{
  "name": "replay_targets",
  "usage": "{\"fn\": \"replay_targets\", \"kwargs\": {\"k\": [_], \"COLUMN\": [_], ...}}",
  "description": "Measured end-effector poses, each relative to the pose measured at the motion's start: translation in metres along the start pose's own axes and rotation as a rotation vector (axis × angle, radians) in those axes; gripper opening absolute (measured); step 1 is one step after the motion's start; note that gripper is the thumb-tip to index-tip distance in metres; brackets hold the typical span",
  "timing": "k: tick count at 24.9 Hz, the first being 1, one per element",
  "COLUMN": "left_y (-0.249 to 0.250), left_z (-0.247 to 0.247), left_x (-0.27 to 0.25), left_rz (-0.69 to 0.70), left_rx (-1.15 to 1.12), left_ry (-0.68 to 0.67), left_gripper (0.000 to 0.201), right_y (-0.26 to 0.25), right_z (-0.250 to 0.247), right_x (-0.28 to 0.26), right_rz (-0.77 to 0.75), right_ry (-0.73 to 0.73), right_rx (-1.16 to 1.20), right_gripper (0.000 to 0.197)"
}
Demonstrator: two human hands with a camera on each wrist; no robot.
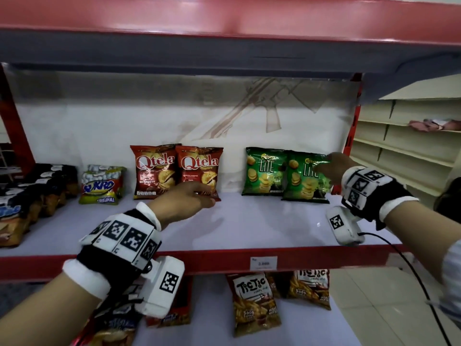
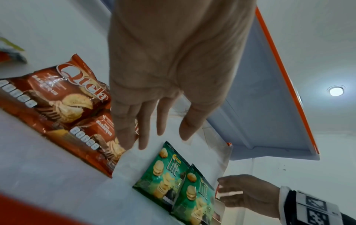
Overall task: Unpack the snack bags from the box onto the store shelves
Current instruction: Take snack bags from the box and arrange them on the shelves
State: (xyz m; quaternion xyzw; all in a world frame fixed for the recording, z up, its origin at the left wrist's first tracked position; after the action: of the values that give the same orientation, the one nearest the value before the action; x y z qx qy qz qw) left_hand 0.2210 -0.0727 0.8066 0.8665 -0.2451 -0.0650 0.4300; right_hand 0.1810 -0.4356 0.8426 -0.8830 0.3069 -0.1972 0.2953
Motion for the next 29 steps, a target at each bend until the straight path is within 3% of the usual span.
{"fn": "replay_targets", "kwargs": {"k": [3, 10, 14, 17, 22, 25, 29], "left_y": [0.008, -0.008, -0.036, -0.069, -0.157, -0.218, -0.294], "left_z": [0.009, 0.031, 0.057, 0.089, 0.165, 0.208, 0.263], "left_x": [-0.013, -0.049, -0.082, -0.105, -0.127, -0.137, -0.152], "left_rz": [0.072, 0.183, 0.243, 0.272, 0.042, -0.122, -0.307], "left_rx": [-0.221, -0.397, -0.48, -0.433, -0.359, -0.349, -0.305], "left_ry": [0.051, 0.168, 0.127, 0.024, -0.104, -0.103, -0.113], "left_gripper": [0.022, 0.013, 0.012, 0.015, 0.012, 0.015, 0.014], "right_y": [-0.022, -0.04, -0.026, -0.005, 0.053, 0.106, 0.173], "right_z": [-0.009, 0.022, 0.054, 0.098, 0.187, 0.246, 0.323], "right_x": [-0.048, -0.177, -0.239, -0.28, -0.317, -0.329, -0.347], "right_rz": [-0.131, -0.333, -0.356, -0.355, -0.249, -0.133, -0.087], "right_ry": [0.13, 0.229, 0.298, 0.276, 0.087, -0.056, -0.307], "right_rx": [0.168, 0.43, 0.542, 0.587, 0.507, 0.489, 0.373], "right_gripper": [0.033, 0.01, 0.011, 0.011, 0.017, 0.012, 0.009]}}
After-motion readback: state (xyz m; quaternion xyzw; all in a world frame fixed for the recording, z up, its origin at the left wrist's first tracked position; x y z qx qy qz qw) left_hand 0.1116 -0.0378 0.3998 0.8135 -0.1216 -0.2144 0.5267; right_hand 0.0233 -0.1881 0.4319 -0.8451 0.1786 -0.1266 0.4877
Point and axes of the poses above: each hand's wrist, its own x-axis towards the middle knuckle, its own z-axis out of the palm, y = z × x, the point moved 10 cm from there along x, towards the middle knuckle, and after that the axes turned 3 degrees about z, right-handed, at the moved point
